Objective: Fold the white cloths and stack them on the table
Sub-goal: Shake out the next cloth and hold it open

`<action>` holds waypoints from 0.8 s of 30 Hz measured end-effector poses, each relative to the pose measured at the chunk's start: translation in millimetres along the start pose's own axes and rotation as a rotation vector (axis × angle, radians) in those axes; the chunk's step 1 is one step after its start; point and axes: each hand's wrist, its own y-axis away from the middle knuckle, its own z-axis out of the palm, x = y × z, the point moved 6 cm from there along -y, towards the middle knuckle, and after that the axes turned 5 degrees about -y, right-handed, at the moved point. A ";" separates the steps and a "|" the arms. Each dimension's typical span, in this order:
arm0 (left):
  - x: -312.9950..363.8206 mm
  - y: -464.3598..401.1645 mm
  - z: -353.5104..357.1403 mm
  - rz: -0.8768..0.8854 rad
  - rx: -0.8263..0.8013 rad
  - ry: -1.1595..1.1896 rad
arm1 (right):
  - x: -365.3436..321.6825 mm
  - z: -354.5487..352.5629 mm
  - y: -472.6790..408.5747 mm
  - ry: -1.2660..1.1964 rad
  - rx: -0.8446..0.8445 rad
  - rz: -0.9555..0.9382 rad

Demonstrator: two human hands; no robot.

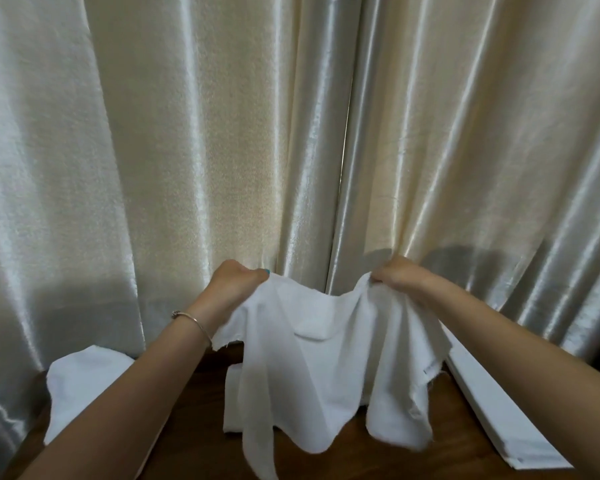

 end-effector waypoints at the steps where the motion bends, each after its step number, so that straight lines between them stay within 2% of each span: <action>1: -0.6 1.6 1.0 -0.015 -0.019 -0.003 | 0.4 5.1 3.1 0.038 -0.070 0.001; 3: 0.1 5.0 4.6 -0.025 -0.054 0.010 | 3.2 15.0 9.7 0.085 -0.186 0.058; 5: 1.7 7.8 8.5 -0.023 -0.076 0.037 | 3.4 21.0 12.0 0.017 -0.200 0.112; 8: 3.4 14.9 13.0 -0.043 -0.084 0.133 | 2.2 26.4 22.8 -0.254 -0.227 0.274; 12: 11.6 28.6 30.8 -0.023 -0.153 0.400 | -18.7 43.9 38.2 -0.637 -0.304 0.326; 17: 30.1 40.7 48.6 0.121 -0.274 0.418 | -48.0 56.8 40.5 -0.792 -0.202 0.160; 21: 32.0 35.7 48.0 0.142 -0.309 0.444 | -67.1 56.6 54.6 -1.104 -0.357 0.082; 24: 33.0 38.9 51.3 0.113 -0.462 0.608 | -75.0 52.6 61.2 -1.167 -0.456 0.023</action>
